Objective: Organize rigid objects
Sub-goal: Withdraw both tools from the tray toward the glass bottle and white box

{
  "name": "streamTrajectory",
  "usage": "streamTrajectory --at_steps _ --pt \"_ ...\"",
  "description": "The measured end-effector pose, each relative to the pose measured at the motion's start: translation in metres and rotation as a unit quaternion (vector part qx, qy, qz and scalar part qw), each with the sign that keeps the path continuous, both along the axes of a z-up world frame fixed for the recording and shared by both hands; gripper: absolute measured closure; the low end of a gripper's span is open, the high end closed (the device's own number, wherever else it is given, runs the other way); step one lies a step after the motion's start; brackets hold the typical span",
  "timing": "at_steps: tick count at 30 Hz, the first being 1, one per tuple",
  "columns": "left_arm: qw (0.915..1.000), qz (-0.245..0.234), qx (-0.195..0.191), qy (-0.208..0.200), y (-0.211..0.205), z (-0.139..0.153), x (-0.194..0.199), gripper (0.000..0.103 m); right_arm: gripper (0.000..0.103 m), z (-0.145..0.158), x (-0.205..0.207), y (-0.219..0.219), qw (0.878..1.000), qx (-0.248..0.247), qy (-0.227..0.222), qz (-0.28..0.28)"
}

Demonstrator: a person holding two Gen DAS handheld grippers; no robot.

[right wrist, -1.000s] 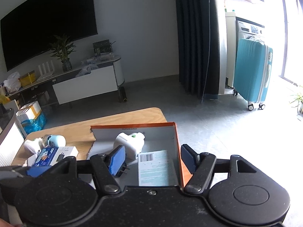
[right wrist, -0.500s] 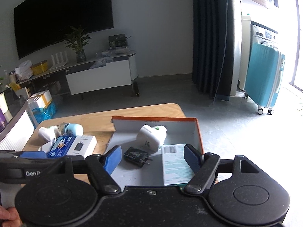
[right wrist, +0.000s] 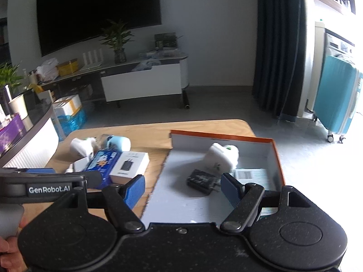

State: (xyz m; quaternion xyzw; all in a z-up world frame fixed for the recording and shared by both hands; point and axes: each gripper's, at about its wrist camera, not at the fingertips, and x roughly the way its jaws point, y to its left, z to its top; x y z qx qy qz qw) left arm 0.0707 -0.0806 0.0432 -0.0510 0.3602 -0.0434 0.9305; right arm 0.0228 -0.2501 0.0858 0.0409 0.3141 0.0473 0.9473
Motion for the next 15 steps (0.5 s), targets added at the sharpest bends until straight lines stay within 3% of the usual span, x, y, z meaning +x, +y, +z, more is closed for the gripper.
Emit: streamTrajectory --at_steps 15 --pt "0.9995 0.032 -0.002 0.005 0.038 -0.003 -0.004 0.003 0.015 0.002 0.005 0.037 0.999 -0.009 0.002 0.039"
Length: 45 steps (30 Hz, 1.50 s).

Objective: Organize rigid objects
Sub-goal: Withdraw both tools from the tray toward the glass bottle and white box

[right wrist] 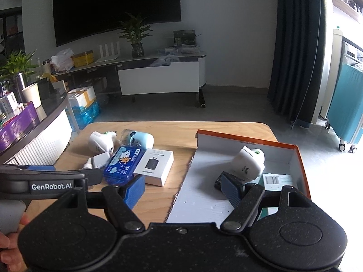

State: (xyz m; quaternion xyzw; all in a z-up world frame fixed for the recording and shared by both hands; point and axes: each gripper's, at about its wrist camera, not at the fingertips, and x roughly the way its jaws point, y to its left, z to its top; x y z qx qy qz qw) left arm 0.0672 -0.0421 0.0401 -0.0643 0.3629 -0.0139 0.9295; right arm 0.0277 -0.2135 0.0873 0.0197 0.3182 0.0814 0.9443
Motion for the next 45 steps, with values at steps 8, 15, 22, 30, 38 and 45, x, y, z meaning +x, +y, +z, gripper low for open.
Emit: streamTrajectory --at_steps 8,15,22,30,38,45 --pt "0.9999 0.012 -0.003 0.003 0.014 -0.004 -0.002 0.003 0.015 -0.004 0.003 0.014 1.000 -0.002 0.007 0.016" --pt "0.9997 0.023 -0.004 0.005 0.024 -0.006 -0.003 0.003 0.015 -0.008 0.006 0.030 0.999 -0.004 0.013 0.033" --pt "0.9995 0.032 -0.007 0.006 0.033 -0.008 -0.002 0.003 0.015 -0.010 0.010 0.040 0.999 -0.002 0.018 0.044" --pt "0.9989 0.044 -0.012 0.011 0.043 -0.014 -0.002 0.003 0.015 -0.016 0.014 0.049 0.998 -0.001 0.025 0.054" --pt "0.9981 0.057 -0.018 0.016 0.052 -0.023 0.002 0.003 0.015 -0.023 0.021 0.058 0.998 0.001 0.028 0.062" --pt "0.9973 0.066 -0.026 0.017 0.060 -0.034 0.009 0.000 0.015 -0.032 0.027 0.063 0.997 0.005 0.035 0.067"
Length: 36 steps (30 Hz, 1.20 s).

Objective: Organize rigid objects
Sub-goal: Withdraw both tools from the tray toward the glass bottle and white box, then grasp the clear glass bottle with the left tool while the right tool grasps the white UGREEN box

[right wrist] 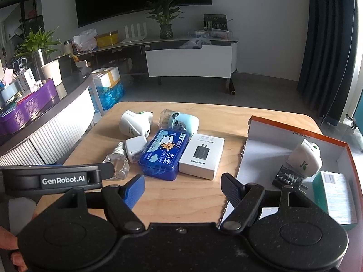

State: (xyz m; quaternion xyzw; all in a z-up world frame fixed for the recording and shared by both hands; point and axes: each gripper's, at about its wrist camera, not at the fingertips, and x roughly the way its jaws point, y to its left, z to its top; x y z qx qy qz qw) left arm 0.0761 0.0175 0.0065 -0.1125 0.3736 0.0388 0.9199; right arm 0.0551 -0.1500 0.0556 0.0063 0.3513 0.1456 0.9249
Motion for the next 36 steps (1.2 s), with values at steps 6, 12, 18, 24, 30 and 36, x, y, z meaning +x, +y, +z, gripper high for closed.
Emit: streamTrajectory --at_steps 6,12,18,24,30,36 --pt "0.9999 0.005 0.003 0.010 0.005 -0.015 0.017 0.000 0.015 -0.006 0.005 -0.004 1.000 0.006 0.004 -0.003" --pt "0.9996 0.008 0.026 0.013 0.003 -0.029 0.036 0.000 0.015 -0.014 0.013 -0.010 1.000 0.010 0.014 -0.012" --pt "0.9989 -0.002 0.042 0.018 0.000 -0.041 0.047 0.018 0.015 -0.020 0.027 -0.014 1.000 0.010 0.019 -0.021" --pt "0.9969 -0.002 0.077 -0.014 0.001 -0.043 0.041 0.053 0.015 -0.027 0.052 -0.012 0.999 0.013 0.029 -0.037" --pt "0.9974 -0.022 0.066 -0.018 0.007 -0.041 0.037 0.054 0.015 -0.044 0.090 -0.006 0.996 0.009 0.062 -0.064" --pt "0.9974 -0.028 0.060 -0.029 0.008 -0.045 0.031 0.054 0.012 -0.054 0.120 -0.001 0.992 0.024 0.088 -0.081"
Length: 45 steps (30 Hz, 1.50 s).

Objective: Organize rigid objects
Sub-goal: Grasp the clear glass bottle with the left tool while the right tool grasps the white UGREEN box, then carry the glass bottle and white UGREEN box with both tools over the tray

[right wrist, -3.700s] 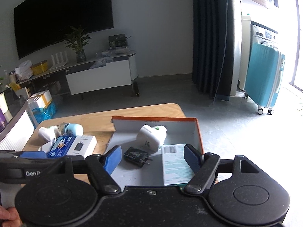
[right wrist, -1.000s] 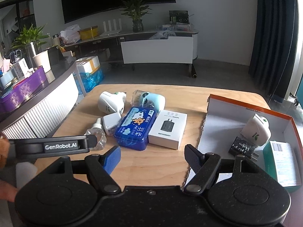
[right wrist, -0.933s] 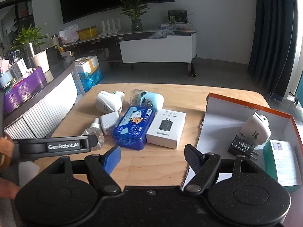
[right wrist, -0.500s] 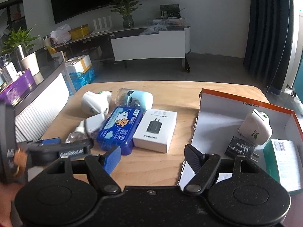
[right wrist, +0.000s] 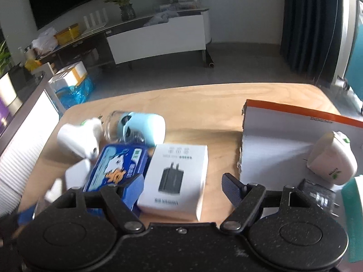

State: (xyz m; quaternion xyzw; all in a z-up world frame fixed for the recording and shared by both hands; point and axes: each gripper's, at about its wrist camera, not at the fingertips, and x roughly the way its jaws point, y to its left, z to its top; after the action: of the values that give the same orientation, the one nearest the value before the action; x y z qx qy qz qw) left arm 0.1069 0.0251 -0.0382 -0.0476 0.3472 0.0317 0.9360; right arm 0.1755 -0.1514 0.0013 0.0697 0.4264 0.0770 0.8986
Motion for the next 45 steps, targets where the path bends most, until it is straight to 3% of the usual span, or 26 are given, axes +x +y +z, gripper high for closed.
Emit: streamTrajectory --at_steps 3,6,9,18,21,26,45 --pt "1.0000 0.000 -0.007 -0.001 0.002 0.000 0.001 0.054 0.012 -0.006 0.011 0.004 0.999 0.014 0.030 -0.009" --pt "0.9999 0.006 -0.008 -0.006 0.005 0.001 0.000 0.054 0.012 -0.009 0.010 0.011 1.000 -0.005 0.021 -0.008" --pt "0.9999 0.006 -0.011 -0.008 0.007 0.000 0.000 0.054 0.032 -0.009 0.009 0.018 0.999 -0.033 0.004 -0.007" --pt "0.9996 0.007 -0.018 -0.021 0.004 0.011 -0.008 0.054 0.032 0.014 -0.032 0.004 0.999 -0.008 -0.032 0.008" --pt "0.9993 0.009 -0.017 -0.031 0.004 0.018 -0.015 0.054 0.032 0.028 -0.059 0.004 0.998 -0.005 -0.056 0.026" --pt "0.9988 0.007 -0.020 -0.043 0.000 0.030 -0.028 0.054 0.032 0.036 -0.092 0.017 0.996 -0.006 -0.062 0.065" --pt "0.9971 -0.009 -0.009 -0.076 -0.028 0.070 -0.067 0.054 0.032 0.070 -0.148 0.010 0.994 0.014 -0.095 0.056"
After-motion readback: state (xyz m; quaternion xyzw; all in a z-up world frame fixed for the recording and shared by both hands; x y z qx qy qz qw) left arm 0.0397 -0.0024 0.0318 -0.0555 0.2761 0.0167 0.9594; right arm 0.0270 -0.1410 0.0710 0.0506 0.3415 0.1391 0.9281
